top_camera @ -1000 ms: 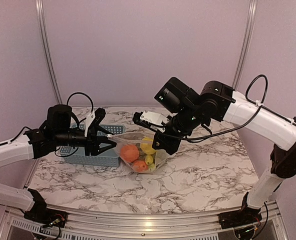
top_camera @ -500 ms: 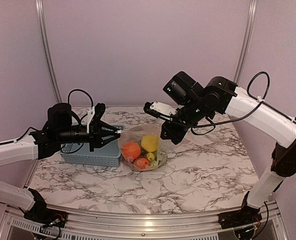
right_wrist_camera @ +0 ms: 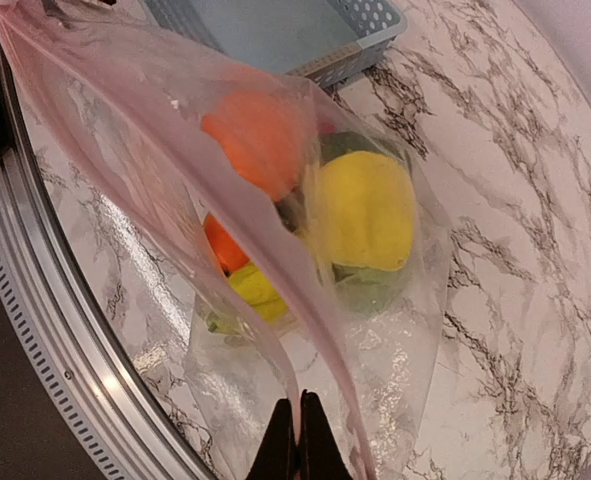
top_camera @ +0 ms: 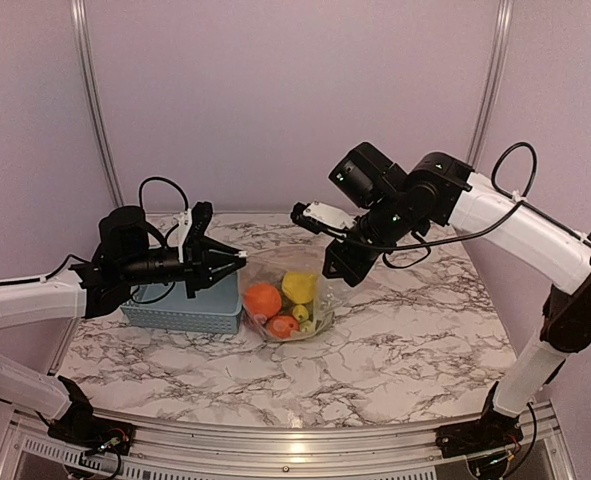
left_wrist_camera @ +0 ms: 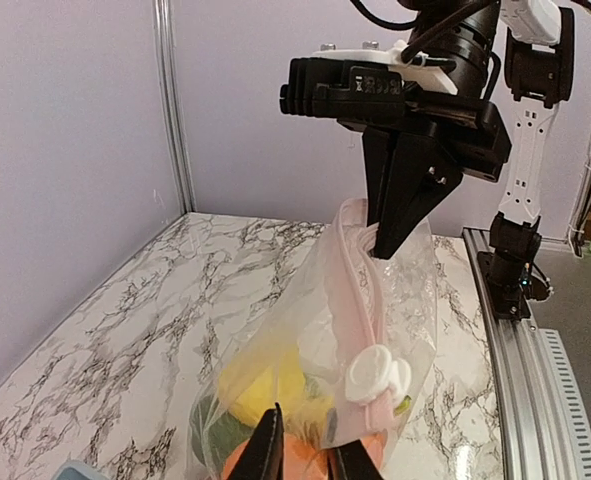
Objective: Place the food in the zip-top bag and seal the zipper
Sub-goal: Pass from the right arm to the left, then zip the zipper on the zipper food storage bag.
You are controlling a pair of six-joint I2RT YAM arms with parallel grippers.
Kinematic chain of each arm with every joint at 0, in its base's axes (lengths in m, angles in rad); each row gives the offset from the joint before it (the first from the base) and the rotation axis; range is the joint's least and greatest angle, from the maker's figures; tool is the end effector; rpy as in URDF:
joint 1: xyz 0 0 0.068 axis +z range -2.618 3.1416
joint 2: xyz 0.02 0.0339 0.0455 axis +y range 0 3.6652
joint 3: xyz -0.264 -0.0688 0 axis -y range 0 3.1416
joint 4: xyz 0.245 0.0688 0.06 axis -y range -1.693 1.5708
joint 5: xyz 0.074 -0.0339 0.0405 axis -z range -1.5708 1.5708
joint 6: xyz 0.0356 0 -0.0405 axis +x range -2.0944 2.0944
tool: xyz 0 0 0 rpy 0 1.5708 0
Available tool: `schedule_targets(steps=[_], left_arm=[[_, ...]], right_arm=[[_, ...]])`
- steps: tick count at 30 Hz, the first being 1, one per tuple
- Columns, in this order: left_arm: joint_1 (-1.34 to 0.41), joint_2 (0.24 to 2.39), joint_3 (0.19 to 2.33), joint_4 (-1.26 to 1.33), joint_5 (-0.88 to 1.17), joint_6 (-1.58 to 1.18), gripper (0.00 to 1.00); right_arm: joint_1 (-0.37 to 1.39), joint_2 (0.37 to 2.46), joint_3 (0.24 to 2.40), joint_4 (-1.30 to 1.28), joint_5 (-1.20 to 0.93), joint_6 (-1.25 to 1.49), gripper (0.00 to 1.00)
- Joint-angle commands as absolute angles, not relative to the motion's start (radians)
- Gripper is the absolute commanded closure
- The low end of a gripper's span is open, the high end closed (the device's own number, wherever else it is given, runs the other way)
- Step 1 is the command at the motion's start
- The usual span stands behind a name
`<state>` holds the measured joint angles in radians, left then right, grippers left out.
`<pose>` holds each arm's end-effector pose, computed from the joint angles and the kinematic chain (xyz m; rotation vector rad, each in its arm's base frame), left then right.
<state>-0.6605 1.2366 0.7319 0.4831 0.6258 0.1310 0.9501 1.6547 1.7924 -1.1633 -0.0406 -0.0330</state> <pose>0.2081 -0.1881 0.2947 1.0750 1.2701 -0.9016 0.1927 0.2720 0.3759 -1.2618 2.3250 0.3755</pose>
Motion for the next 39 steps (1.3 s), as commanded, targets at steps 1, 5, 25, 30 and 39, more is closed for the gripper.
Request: schedule_targets(steps=[1,5,25,30,39], left_arm=[[-0.664,1.259,0.750,0.556,0.663,0.105,0.85],[-0.664,1.262,0.751,0.559,0.677,0.104,0.94],[-0.664,1.219,0.787,0.331,0.688,-0.075,1.00],[-0.664,1.223,0.794,0.351,0.695,-0.142,1.00],[-0.664,1.241,0.818,0.338,0.732,-0.200,1.00]], right_arm=[[0.938,1.674,1.794,-1.164,-0.051,-0.023,1.00],[0.936,1.693,1.812,-1.164,-0.057,-0.021,1.00],[1.078,1.884,2.204,-1.073,-0.063,-0.117,0.69],[1.130,1.884,2.168,-1.020,-0.006,-0.178,0.67],[1.184,1.895,2.172,-0.986,0.125,-0.231,0.68]])
